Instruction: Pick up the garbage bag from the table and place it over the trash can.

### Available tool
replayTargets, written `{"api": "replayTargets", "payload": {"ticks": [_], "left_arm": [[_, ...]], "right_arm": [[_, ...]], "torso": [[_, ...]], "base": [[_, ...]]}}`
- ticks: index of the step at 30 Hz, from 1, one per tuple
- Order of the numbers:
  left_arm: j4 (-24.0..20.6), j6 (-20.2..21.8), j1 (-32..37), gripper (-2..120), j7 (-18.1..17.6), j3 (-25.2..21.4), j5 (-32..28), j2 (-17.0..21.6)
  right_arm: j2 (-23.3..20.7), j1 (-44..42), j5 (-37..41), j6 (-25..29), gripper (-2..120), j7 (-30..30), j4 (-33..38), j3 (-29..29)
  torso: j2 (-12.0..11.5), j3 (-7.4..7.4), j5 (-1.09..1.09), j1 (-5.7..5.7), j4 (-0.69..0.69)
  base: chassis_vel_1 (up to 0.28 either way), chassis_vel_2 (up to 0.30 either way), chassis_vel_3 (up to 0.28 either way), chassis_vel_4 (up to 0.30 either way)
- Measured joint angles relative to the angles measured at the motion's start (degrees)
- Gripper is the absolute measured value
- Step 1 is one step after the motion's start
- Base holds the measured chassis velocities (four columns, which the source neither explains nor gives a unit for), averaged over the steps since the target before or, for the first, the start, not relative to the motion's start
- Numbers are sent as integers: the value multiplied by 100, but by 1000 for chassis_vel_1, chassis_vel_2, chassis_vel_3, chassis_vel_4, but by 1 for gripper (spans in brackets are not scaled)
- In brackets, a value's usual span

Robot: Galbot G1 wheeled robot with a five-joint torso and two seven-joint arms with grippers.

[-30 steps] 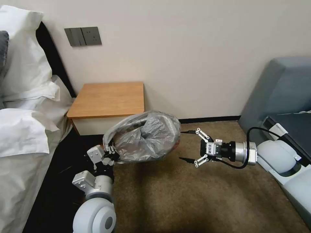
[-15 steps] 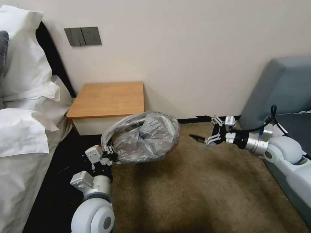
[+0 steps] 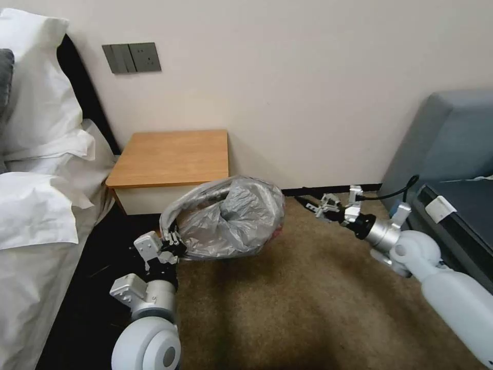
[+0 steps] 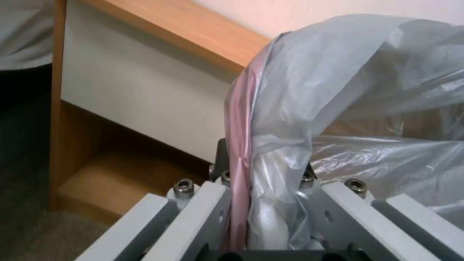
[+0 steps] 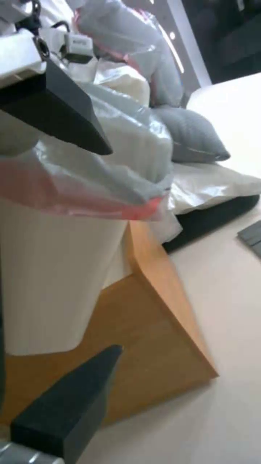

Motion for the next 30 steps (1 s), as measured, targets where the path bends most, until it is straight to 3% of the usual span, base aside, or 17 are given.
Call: {"api": "replayTargets", "payload": {"ticks": [16, 30], "left_arm": [[59, -19, -36, 4, 0, 4, 0, 23], [67, -21, -47, 4, 0, 7, 0, 1]], "right_arm": [[180, 126, -252, 42, 100, 67, -75, -247], [198, 129, -161, 7, 74, 68, -102, -415]], "torso": [[0, 0, -1, 0, -1], [0, 0, 0, 0, -1]], "base": [[0, 0, 0, 0], [0, 0, 0, 0]]}}
